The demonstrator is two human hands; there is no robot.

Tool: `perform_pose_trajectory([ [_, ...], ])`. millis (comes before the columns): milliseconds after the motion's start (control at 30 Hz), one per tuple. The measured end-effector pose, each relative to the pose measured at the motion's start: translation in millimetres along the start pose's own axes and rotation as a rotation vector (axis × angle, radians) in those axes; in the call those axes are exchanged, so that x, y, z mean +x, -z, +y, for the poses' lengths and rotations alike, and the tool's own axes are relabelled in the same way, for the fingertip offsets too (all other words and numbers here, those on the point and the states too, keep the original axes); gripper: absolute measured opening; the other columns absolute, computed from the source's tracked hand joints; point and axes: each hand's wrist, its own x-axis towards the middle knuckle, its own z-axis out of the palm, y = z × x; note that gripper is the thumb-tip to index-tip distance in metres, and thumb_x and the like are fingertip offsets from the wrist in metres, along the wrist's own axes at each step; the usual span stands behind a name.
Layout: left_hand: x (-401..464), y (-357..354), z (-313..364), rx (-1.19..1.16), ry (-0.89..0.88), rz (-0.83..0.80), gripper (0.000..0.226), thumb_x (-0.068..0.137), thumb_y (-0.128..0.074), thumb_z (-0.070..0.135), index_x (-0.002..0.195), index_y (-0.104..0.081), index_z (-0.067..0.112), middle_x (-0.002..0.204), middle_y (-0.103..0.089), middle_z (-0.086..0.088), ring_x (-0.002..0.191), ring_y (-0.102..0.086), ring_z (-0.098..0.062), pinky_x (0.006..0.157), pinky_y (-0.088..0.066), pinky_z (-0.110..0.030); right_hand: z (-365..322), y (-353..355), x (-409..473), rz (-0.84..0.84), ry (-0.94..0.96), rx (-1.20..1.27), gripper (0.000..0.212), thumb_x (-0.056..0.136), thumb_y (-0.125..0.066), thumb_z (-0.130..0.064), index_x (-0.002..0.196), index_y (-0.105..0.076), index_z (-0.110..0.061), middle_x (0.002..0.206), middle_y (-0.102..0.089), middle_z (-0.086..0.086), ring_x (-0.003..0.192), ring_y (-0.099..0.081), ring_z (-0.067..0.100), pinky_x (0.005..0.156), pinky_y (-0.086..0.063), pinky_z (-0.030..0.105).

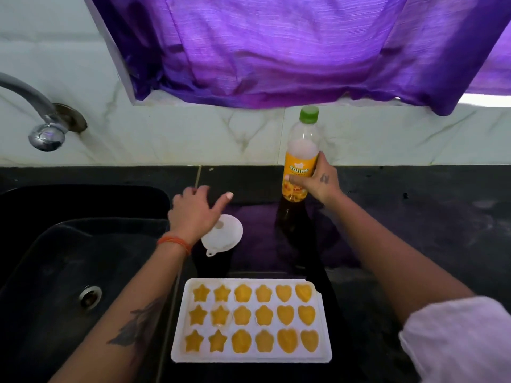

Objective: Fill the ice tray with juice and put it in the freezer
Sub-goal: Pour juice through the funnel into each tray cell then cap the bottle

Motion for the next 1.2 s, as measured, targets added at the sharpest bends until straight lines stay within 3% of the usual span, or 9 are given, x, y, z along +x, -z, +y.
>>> perform_pose_trajectory([
  [133,16.9,2.6,-18.5,-0.189,0.306,-0.303,0.091,0.080,-0.019,0.080,0.139,-0.036,0.014,0.135,-0.048,-0.019,0.113,-0.053,-0.040,0.093,-0.049,-0.047,0.3,-7.5,28.4,0.001,0.012,-0.002,0.075,0.062,-0.084,-0.034,0.122,-0.044,-0.010,0.120,-0.060,0.010,0.109,-0.058,0.026,0.088,-0.050,0.035],
  [233,16.8,8.9,-21.1,-0.475,0.449,-0.547,0.099,0.070,-0.031,0.087,0.147,-0.018,0.027,0.133,-0.046,-0.020,0.094,-0.060,-0.037,0.068,-0.057,-0.040,2.5,-10.9,37.7,0.004,-0.016,0.020,0.077,0.063,-0.084,-0.033,0.124,-0.044,-0.009,0.121,-0.060,0.009,0.110,-0.058,0.026,0.089,-0.050,0.035],
  [333,19.0,12.1,-19.9,-0.586,0.482,-0.649,0.104,0.065,-0.044,0.086,0.148,-0.013,0.032,0.137,-0.040,-0.029,0.086,-0.062,-0.041,0.060,-0.057,-0.040,0.0,-14.5,33.5,0.073,-0.100,0.007,0.090,0.063,-0.083,-0.037,0.134,-0.036,-0.009,0.132,-0.051,0.013,0.120,-0.051,0.030,0.098,-0.046,0.042],
  [467,16.7,6.9,-19.7,-0.685,0.473,-0.641,0.089,0.074,-0.057,0.070,0.143,-0.025,0.023,0.115,-0.050,-0.026,0.081,-0.065,-0.039,0.051,-0.058,-0.038,-9.0,-42.5,-21.6,0.331,-0.217,0.035,0.073,0.072,-0.074,-0.038,0.132,-0.040,-0.013,0.130,-0.045,0.016,0.120,-0.046,0.035,0.099,-0.039,0.040],
  [567,10.8,1.7,-21.2,-0.778,0.474,-0.633,0.073,0.079,-0.063,0.056,0.133,-0.040,0.013,0.107,-0.054,-0.022,0.084,-0.066,-0.037,0.054,-0.060,-0.040,-13.9,-74.7,-70.7,0.208,-0.166,0.092,0.055,0.078,-0.070,-0.035,0.124,-0.049,-0.015,0.122,-0.051,0.014,0.108,-0.055,0.030,0.095,-0.045,0.038],
  [767,-6.2,-3.9,-21.9,-0.864,0.427,-0.636,0.041,0.081,-0.065,0.050,0.103,-0.066,0.016,0.107,-0.063,-0.021,0.079,-0.070,-0.034,0.064,-0.061,-0.038,-26.1,-107.3,-113.8,-0.286,-0.037,0.151,0.034,0.086,-0.062,-0.030,0.119,-0.060,-0.021,0.115,-0.063,0.004,0.104,-0.060,0.019,0.088,-0.049,0.030],
  [933,-12.6,-3.3,-23.8,-0.874,0.342,-0.629,0.035,0.082,-0.067,0.042,0.104,-0.065,0.015,0.106,-0.067,-0.016,0.088,-0.069,-0.033,0.070,-0.060,-0.041,-29.1,-98.2,-117.8,-0.319,0.008,0.212,0.023,0.085,-0.060,-0.018,0.107,-0.069,-0.020,0.106,-0.069,0.001,0.101,-0.061,0.014,0.083,-0.047,0.022],
  [1100,-2.7,-4.3,-11.1,-0.948,0.273,-0.418,0.025,0.085,-0.067,0.026,0.105,-0.058,0.014,0.104,-0.067,-0.010,0.086,-0.066,-0.025,0.068,-0.056,-0.037,-33.0,-77.7,-109.0,-0.378,0.036,0.280,0.037,0.080,-0.058,-0.002,0.111,-0.068,-0.020,0.114,-0.067,-0.002,0.103,-0.060,0.007,0.087,-0.046,0.014],
  [1200,10.5,-6.5,6.6,-0.983,0.110,-0.295,0.023,0.084,-0.069,0.019,0.104,-0.058,0.013,0.103,-0.066,-0.010,0.087,-0.064,-0.021,0.068,-0.053,-0.031,-32.0,-63.5,-102.3,-0.323,0.052,0.298,0.045,0.078,-0.060,0.002,0.117,-0.064,-0.020,0.117,-0.063,-0.004,0.105,-0.057,0.007,0.079,-0.044,0.005],
])
